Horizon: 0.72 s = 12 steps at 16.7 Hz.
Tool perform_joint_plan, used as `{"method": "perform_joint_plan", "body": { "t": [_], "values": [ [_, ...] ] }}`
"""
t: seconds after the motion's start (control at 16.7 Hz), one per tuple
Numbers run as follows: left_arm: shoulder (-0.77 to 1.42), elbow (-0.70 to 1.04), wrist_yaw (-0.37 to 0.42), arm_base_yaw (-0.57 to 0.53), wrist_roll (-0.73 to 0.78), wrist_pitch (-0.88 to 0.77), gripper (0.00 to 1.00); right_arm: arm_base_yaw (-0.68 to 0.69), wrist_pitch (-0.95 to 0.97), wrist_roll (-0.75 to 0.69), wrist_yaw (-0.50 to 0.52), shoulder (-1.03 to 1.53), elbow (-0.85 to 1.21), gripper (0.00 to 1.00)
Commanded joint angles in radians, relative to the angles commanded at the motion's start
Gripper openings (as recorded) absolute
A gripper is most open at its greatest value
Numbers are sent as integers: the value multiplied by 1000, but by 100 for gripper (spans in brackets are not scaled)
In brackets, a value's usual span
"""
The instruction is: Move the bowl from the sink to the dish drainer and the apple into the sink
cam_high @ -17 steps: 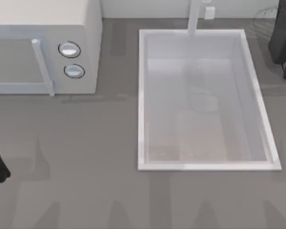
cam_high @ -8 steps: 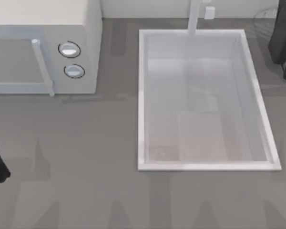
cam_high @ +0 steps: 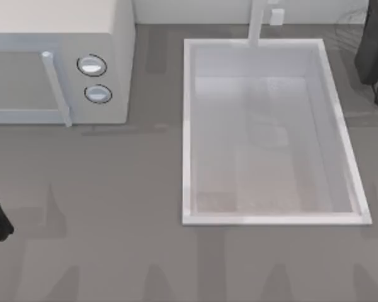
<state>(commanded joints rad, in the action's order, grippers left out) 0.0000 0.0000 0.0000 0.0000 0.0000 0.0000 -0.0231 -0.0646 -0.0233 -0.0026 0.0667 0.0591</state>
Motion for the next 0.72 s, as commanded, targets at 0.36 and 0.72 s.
{"method": "perform_joint_plan", "body": {
  "t": [0.36,0.72],
  "values": [
    [0,0,0,0,0,0,100,-123,-327,-122,2,402,272,100],
    [0,0,0,0,0,0,100,-271,-720,-265,5,940,593,100]
  ]
}}
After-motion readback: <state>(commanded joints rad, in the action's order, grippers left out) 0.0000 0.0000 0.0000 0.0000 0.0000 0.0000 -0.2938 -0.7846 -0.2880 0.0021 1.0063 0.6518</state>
